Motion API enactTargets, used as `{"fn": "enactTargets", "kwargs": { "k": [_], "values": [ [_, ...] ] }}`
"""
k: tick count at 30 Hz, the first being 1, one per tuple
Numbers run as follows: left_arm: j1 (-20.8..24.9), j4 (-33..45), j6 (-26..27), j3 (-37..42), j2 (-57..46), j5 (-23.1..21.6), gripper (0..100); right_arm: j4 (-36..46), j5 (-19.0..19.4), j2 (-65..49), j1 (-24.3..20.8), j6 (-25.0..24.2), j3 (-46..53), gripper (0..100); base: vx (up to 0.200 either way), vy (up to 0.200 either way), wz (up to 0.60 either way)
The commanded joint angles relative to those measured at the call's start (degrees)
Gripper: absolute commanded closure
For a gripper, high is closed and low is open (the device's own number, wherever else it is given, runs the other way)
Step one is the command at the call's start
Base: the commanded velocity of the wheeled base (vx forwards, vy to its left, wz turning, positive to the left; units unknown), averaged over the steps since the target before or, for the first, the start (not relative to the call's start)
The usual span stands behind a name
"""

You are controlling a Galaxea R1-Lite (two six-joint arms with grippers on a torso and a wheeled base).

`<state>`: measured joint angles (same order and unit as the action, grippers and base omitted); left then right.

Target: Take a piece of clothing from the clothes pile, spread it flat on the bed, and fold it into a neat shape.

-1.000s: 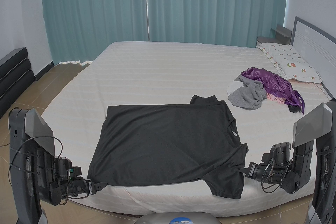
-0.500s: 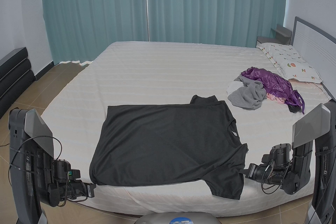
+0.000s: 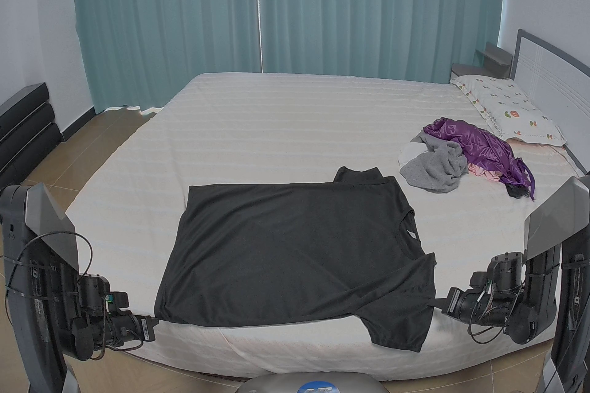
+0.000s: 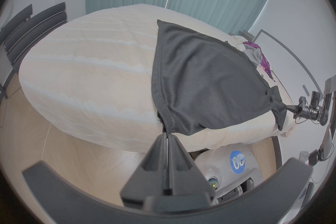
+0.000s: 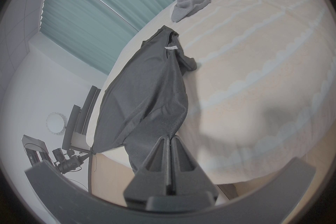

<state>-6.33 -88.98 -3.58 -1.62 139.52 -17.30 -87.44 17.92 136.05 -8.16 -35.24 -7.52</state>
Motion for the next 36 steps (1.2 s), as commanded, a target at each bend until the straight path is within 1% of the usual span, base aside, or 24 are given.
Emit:
{"fn": "enactTargets", "kwargs": {
  "k": [1, 4, 9, 13, 14, 17, 22, 23, 24, 25, 29, 32, 34, 36],
  "values": [
    [-1.14, -1.02, -0.11, 0.48, -2.41, -0.02, 100, -0.8, 0.8, -0.96, 1.39, 0.35, 2.25, 100, 0.0, 0.0, 0.0],
    [-1.5, -1.02, -0.11, 0.57, -3.12, -0.02, 100, -1.94, 1.86, -1.05, 1.56, 0.44, 3.57, 100, 0.0, 0.0, 0.0],
    [-1.58, -1.02, -0.28, 1.09, -4.61, 0.07, 100, -2.29, 3.88, -2.63, 2.09, 2.02, 6.12, 100, 0.0, 0.0, 0.0],
    [-1.67, -1.02, -0.28, 1.18, -4.96, 0.16, 100, -2.29, 4.23, -3.16, 2.53, 3.51, 7.35, 100, 0.0, 0.0, 0.0],
    [-1.93, -1.02, -0.2, 1.36, -5.31, 0.34, 100, -1.85, 4.32, -3.24, 2.71, 4.92, 7.52, 100, 0.0, 0.0, 0.0],
    [-2.11, -1.02, -0.02, 1.53, -5.4, 0.42, 100, -1.41, 4.32, -3.42, 2.88, 5.27, 7.52, 100, 0.0, 0.0, 0.0],
    [-2.11, -1.02, -0.11, 1.62, -5.31, 0.6, 100, 4.12, 4.4, -6.58, 2.71, 6.68, 7.52, 100, 0.0, 0.0, 0.0],
    [-2.11, -0.85, -0.02, 1.62, -5.4, 0.69, 100, 6.58, 4.4, -7.73, 2.79, 7.73, 7.52, 100, 0.0, 0.0, 0.0],
    [-2.11, -0.85, -0.02, 1.62, -5.4, 0.69, 100, 6.58, 4.4, -7.73, 2.79, 7.73, 7.52, 100, 0.0, 0.0, 0.0],
    [-2.11, 0.03, 0.33, 1.62, -5.49, 0.69, 100, 9.4, 4.4, -8.43, 2.97, 10.11, 7.52, 100, 0.0, 0.0, 0.0],
    [-2.2, 3.02, 1.21, 1.62, -7.07, 0.78, 100, 11.42, 4.32, -8.52, 3.85, 13.27, 7.52, 100, 0.0, 0.0, 0.0],
    [-2.64, 6.98, 2.27, 1.62, -10.23, 0.78, 100, 15.81, 4.32, -10.36, 3.85, 15.29, 7.52, 100, 0.0, 0.0, 0.0],
    [-2.64, 7.68, 2.53, 1.62, -10.85, 0.78, 100, 16.6, 4.32, -10.89, 3.85, 15.73, 7.52, 100, 0.0, 0.0, 0.0],
    [-2.64, 10.58, 4.2, 1.62, -12.7, 0.78, 100, 20.38, 4.32, -13.26, 3.94, 17.84, 7.52, 100, 0.0, 0.0, 0.0]
  ]
}}
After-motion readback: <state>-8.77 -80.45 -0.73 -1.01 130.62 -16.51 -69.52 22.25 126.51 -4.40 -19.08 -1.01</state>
